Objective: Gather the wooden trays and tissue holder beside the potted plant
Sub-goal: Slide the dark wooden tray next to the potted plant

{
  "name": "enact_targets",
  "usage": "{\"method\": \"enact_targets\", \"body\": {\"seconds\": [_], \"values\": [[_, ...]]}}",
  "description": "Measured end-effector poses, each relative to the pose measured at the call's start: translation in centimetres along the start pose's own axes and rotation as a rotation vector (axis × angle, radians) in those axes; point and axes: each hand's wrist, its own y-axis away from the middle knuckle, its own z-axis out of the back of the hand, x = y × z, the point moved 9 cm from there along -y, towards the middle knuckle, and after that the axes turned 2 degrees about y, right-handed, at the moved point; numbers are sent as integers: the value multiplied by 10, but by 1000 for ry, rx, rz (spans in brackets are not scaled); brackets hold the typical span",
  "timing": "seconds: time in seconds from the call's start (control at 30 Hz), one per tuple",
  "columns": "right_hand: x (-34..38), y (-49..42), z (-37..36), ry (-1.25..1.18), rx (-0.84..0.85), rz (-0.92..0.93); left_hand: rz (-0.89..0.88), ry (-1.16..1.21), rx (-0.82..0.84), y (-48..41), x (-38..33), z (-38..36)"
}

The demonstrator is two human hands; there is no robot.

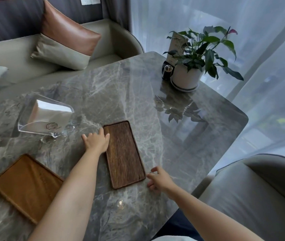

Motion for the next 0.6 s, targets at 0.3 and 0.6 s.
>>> {"method": "enact_targets", "body": {"seconds": [0.3, 0.6], "values": [[0, -1, -19, -264, 97, -134, -7, 87, 101, -31, -11, 0], [-3, -10, -15, -293, 48, -158, 87, 261, 119, -38, -11, -9]]}}
